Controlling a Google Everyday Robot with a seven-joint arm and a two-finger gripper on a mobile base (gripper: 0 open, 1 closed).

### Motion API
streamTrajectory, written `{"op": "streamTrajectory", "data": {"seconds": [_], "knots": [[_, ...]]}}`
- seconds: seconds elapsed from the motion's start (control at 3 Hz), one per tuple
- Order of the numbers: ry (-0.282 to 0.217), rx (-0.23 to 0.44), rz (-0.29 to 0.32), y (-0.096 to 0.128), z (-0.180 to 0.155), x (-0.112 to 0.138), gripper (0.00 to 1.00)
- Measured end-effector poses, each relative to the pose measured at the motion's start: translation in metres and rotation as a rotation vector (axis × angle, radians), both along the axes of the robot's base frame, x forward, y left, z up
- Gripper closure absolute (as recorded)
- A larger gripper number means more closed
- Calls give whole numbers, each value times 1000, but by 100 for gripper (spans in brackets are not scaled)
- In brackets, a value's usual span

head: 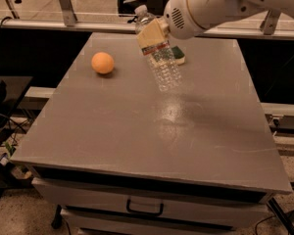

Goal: Place water bottle upright

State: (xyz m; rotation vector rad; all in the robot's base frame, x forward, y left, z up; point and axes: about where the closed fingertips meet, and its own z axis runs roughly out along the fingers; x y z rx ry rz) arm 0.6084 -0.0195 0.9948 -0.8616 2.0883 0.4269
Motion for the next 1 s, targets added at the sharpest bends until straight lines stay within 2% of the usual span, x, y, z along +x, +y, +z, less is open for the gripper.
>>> {"op": "streamTrajectory", "data": {"seconds": [0.67, 1.0], "knots": [[-13, 48, -3, 0, 4, -1, 100], [-34, 201, -10, 0, -2, -3, 100]]}}
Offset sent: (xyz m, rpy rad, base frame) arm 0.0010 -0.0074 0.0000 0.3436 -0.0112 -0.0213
